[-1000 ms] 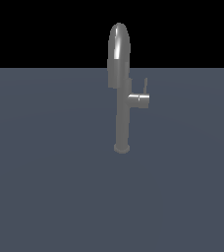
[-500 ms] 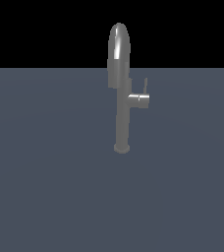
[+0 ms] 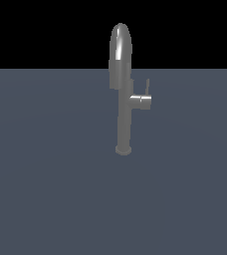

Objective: Turn on the faucet by rotating a designated handle.

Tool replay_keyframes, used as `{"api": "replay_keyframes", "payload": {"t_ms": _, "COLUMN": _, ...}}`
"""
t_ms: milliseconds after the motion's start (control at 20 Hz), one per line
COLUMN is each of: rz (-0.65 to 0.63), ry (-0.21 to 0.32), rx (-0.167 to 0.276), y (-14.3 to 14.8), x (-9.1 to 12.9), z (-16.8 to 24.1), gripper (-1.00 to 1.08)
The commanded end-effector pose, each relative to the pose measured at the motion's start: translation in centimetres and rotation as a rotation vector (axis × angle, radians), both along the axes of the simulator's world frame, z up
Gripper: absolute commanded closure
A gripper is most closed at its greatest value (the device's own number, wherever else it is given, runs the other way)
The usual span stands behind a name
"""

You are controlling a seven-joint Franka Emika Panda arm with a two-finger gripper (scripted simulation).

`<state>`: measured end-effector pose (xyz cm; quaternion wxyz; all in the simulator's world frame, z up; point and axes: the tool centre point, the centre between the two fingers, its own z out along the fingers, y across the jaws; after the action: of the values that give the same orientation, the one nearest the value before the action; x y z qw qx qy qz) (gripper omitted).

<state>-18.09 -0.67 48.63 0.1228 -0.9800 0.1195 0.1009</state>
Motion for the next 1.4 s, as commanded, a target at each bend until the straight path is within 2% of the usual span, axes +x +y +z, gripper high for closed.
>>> {"api": "replay_keyframes", "payload": {"t_ms": 0, "rz": -0.046, "ry": 0.038, "rx": 0.045, "y": -0.3, "x": 1.5, "z": -0.3, "gripper": 1.08}}
{"api": "replay_keyframes", "payload": {"t_ms": 650, "rz": -0.299, "ry": 0.247, "rx": 0.295, "y": -2.7, "x": 8.7, "z": -3.2, "gripper": 1.08}}
{"api": "replay_keyframes", "payload": {"t_ms": 1350, "rz": -0.601, "ry": 0.498, "rx": 0.599, "y": -6.4, "x": 15.4, "z": -9.2, "gripper": 1.08}}
